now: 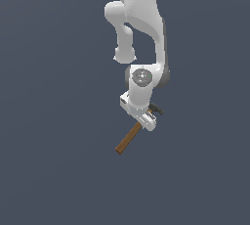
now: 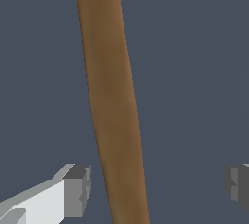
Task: Pick up the object and move it to a goal position.
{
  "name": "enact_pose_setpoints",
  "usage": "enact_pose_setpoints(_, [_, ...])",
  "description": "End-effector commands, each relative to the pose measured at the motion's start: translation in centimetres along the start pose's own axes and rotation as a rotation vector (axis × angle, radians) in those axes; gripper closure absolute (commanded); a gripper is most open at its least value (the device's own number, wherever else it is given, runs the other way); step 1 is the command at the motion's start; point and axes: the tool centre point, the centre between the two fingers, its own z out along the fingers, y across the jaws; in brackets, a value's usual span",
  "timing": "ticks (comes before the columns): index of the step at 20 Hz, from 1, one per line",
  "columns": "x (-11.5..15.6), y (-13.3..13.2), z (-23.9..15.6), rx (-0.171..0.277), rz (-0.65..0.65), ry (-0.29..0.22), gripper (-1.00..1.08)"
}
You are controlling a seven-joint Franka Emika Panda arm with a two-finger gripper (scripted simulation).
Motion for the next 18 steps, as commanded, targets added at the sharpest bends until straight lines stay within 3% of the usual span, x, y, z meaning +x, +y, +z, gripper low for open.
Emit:
enact_pose_setpoints(1, [0.0,0.1,1.3,-0.001,0.001,0.0,-0.92])
enact_pose_setpoints(8, [0.0,0.0,2.6,0.0,0.002,0.0,-0.92])
enact_pose_setpoints(9, [0.0,0.0,2.6,0.0,0.002,0.0,1.08])
enact_pose_setpoints(18, [0.0,0.0,2.6,0.0,0.002,0.0,1.08])
